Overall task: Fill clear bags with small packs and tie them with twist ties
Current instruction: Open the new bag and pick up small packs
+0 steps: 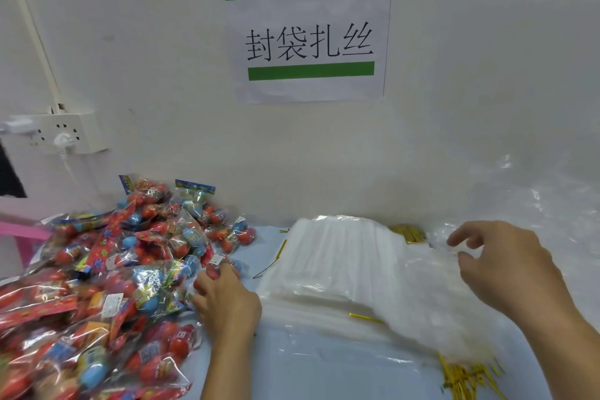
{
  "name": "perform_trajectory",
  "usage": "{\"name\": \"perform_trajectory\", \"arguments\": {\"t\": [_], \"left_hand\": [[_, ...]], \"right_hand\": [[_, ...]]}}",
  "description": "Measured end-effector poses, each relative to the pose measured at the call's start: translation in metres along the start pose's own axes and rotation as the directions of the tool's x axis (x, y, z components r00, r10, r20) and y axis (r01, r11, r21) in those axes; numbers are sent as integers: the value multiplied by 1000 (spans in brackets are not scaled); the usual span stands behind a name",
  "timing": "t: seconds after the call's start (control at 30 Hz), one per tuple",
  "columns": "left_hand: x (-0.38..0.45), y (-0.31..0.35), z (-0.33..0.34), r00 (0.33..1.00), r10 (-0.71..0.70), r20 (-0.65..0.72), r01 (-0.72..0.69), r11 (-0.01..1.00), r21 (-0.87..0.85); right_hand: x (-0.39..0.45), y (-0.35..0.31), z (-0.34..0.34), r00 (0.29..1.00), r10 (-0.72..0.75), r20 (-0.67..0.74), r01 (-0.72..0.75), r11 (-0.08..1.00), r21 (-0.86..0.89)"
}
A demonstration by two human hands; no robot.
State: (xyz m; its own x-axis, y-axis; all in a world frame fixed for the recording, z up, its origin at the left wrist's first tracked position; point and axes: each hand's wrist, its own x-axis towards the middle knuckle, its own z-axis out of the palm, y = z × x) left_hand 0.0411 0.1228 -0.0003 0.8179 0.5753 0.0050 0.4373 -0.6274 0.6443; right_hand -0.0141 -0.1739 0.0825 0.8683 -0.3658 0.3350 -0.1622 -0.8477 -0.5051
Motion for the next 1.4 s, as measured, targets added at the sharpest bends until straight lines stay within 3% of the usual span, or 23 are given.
{"name": "perform_trajectory", "arguments": {"t": [0.3, 0.43, 0.57, 0.67, 0.83, 0.9, 1.0, 1.13, 1.27, 1.33, 1.4], "left_hand": [[-2, 2, 1, 986, -9, -167, -13, 992, -125], [3, 9, -4, 953, -54, -300, -49, 945, -325], [5, 16, -9, 954, -94, -284, -70, 853, -517], [-2, 30, -17, 945, 12, -326, -201, 808, -553], [-35, 72, -30, 845, 275, -458, -504, 698, -509], [-53, 91, -25, 833, 381, -402, -552, 625, -552], [-79, 109, -12, 846, 486, -220, -493, 554, -671], [-94, 115, 0, 821, 571, -11, -388, 544, -744], [-86, 110, -4, 802, 596, 41, -381, 564, -733], [-81, 106, -6, 794, 605, 69, -370, 569, -735], [-79, 103, -7, 792, 603, 98, -347, 577, -739]], "right_hand": [[-16, -40, 30, 976, -202, -88, 214, 963, 162], [-25, -51, 47, 952, -293, -91, 306, 928, 211], [-33, -59, 60, 916, -394, -73, 400, 886, 235], [-38, -62, 70, 887, -463, -8, 450, 858, 246], [-43, -67, 84, 910, -415, 17, 377, 843, 384], [-43, -69, 88, 942, -333, 30, 274, 820, 502], [-38, -68, 87, 971, -237, 41, 156, 749, 644], [-32, -56, 80, 969, -246, 37, 128, 618, 776], [-28, -49, 77, 951, -277, 134, 44, 553, 832], [-24, -46, 78, 977, -181, 110, 12, 566, 824], [-21, -43, 81, 993, -109, 48, 36, 659, 751]]}}
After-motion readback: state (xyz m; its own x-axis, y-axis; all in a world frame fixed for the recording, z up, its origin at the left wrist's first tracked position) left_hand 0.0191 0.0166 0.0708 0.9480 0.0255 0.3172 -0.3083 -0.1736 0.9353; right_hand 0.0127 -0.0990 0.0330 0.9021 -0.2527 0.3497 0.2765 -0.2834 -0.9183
